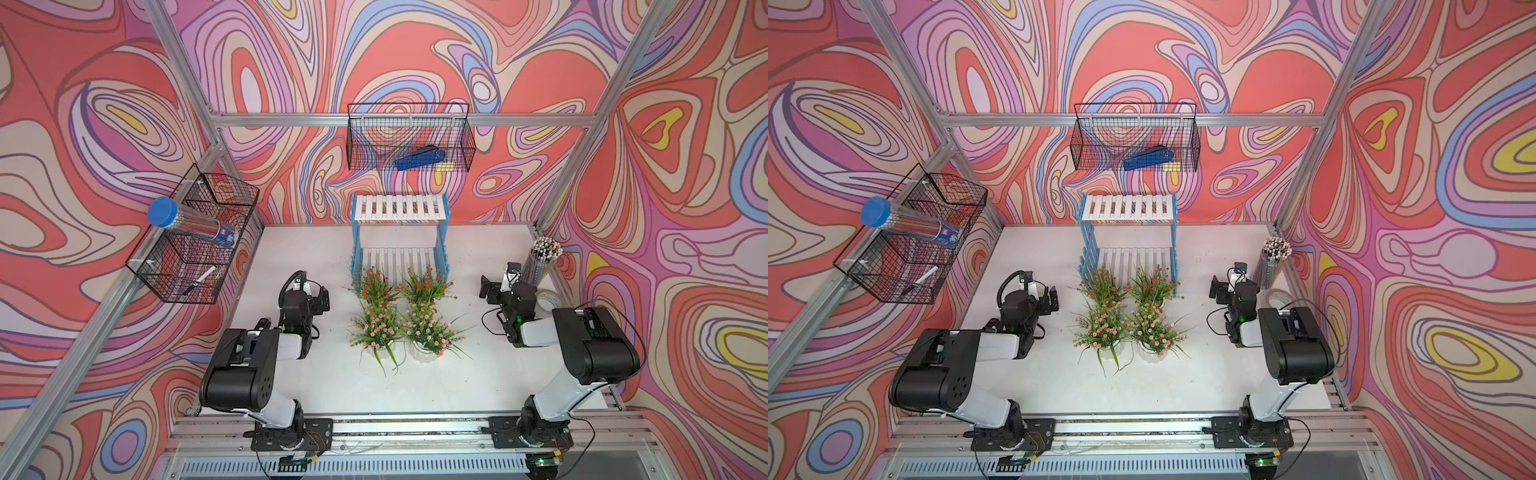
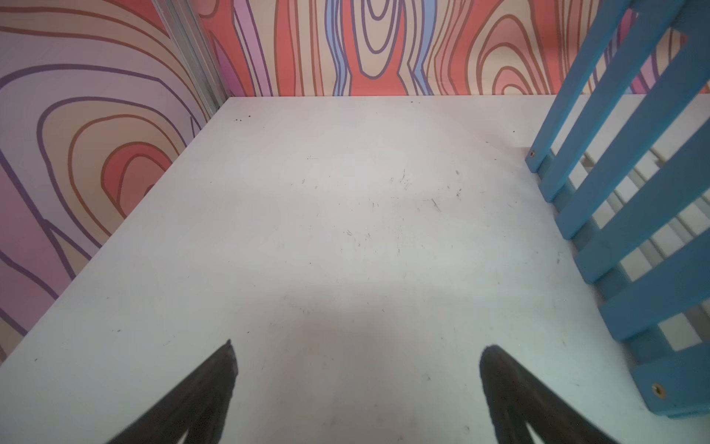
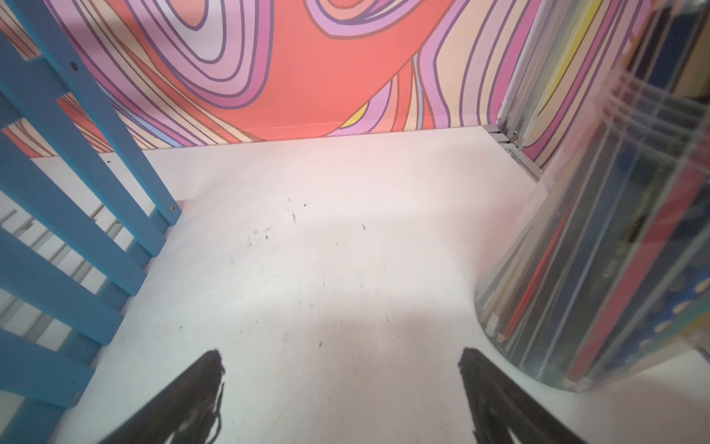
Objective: Place the baby's breath potted plants on the rack by color
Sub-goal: Pick up the baby's breath potted plant from the center of the board.
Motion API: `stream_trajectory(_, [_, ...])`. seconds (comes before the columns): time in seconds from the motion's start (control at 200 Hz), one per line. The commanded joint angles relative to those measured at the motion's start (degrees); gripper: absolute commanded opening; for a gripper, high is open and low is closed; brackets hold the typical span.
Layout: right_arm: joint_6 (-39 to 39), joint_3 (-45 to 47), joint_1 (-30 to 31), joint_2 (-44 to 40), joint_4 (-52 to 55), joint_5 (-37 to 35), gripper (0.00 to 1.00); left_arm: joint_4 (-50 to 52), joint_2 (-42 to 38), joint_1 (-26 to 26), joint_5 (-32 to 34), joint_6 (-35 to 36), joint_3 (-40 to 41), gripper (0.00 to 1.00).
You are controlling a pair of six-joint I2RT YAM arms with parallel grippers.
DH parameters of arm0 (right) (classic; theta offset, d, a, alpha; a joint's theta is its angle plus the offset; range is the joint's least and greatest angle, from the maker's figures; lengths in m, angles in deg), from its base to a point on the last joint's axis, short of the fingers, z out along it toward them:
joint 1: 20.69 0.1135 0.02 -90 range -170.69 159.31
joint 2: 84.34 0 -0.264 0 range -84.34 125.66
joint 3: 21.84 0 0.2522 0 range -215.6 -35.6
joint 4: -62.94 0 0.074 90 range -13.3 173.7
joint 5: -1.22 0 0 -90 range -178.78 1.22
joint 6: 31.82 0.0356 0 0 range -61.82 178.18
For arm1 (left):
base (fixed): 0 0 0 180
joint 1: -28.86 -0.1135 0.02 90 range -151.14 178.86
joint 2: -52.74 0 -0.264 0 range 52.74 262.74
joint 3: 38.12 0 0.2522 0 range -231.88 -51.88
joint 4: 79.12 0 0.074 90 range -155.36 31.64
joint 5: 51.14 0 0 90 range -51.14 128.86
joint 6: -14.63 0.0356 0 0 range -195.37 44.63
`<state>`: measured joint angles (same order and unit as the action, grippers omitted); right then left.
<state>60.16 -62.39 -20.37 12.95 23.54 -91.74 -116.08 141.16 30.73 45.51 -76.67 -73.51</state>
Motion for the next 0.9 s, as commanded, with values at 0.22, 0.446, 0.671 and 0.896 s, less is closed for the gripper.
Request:
stream_trajectory(0.22, [-0.39,-0.44,-0.32,0.44,-0.49,0.03,0.98,-0.3,-0.09,-0.29,0.02,0.02,0.03,1.0])
stream_trajectory(0.446, [-0.39,-0.46,-0.32,0.44,-0.51,0.05,0.98,-0.34,-0.06,-0.29,-0.06,0.14,0.11,1.0])
stream_trajectory(0.671, [-0.33,-0.47,-0.32,0.44,-0.36,0.09,0.98,-0.08,-0.09,-0.29,-0.28,0.21,-0.08,1.0])
stream_trajectory(0.896, [0.48,-0.94,-0.28,-1.92,2.1,-2.84,0.98,3.16,-1.83,-0.21,1.79,-0.57,-1.16,1.0])
